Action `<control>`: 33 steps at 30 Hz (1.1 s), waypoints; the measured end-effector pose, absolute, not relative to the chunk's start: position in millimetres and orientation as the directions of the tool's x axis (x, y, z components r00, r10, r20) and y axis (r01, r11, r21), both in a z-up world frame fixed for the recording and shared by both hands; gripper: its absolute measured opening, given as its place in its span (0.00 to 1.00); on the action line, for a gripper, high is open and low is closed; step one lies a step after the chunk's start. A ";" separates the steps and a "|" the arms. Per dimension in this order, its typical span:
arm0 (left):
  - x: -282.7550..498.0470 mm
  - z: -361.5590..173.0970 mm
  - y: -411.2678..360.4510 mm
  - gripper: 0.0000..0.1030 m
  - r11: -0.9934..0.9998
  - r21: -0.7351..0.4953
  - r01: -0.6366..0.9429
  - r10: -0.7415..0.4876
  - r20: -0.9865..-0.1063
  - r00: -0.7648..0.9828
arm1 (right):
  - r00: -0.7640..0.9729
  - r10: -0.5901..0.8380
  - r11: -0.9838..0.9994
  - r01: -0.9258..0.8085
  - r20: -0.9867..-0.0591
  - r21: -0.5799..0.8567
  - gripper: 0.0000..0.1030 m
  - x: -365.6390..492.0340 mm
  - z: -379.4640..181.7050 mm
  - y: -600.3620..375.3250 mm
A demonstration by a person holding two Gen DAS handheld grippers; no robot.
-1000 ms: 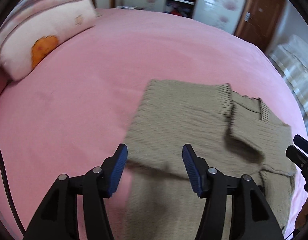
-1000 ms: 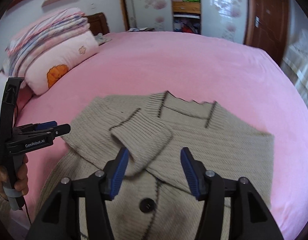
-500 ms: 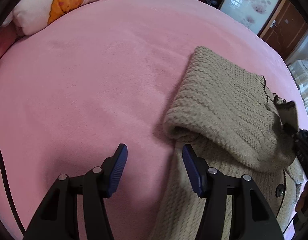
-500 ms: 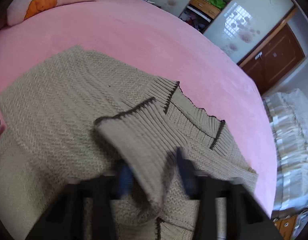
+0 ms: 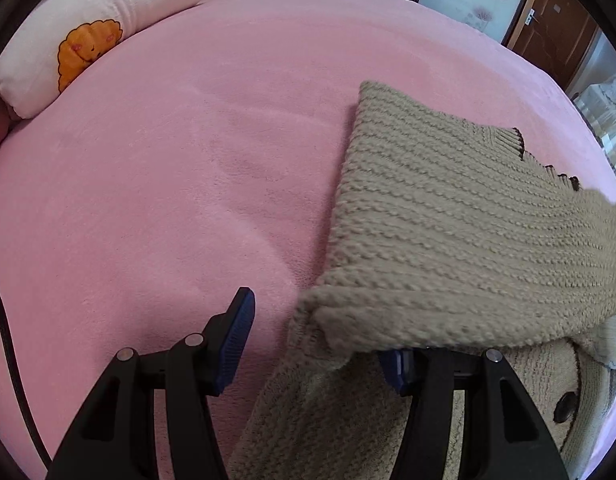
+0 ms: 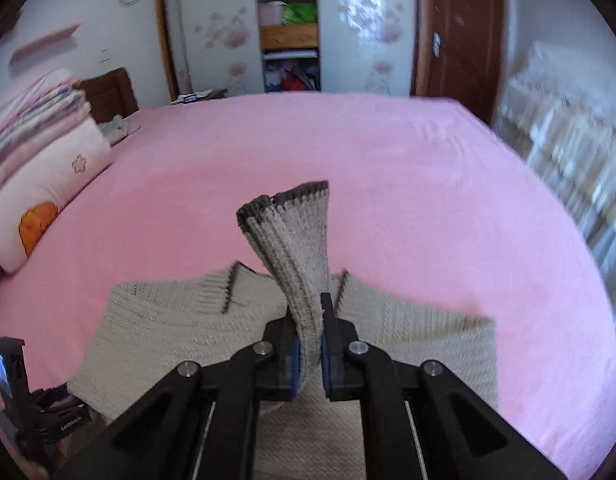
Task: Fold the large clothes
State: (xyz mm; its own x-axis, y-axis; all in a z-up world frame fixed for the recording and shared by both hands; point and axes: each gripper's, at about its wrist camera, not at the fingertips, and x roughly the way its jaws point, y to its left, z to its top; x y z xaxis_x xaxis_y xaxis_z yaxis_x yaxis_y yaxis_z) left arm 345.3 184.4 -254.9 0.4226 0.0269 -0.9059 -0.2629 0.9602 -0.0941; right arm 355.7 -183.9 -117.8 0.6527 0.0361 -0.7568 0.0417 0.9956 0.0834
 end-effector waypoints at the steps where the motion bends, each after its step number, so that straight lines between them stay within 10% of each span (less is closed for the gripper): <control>1: 344.5 -255.8 185.2 0.54 0.960 -0.096 -0.263 0.023 -0.908 0.418 | 0.627 0.037 0.993 0.066 -0.778 0.101 0.07 356.7 -130.9 -195.7; 10: 328.6 -248.5 185.1 0.54 0.983 -0.071 -0.168 0.004 -0.911 0.412 | 0.474 0.215 0.869 0.307 -0.854 0.389 0.25 332.4 -226.1 -306.0; 23: 339.1 -202.1 179.9 0.54 0.975 -0.182 -0.128 -0.095 -0.860 0.501 | 0.448 0.171 0.915 0.257 -0.877 0.310 0.35 355.7 -219.2 -291.4; 33: 382.8 -182.8 178.0 0.54 0.967 -0.214 -0.140 -0.109 -0.840 0.532 | 0.563 0.014 0.980 0.158 -0.826 0.125 0.08 353.6 -192.4 -279.1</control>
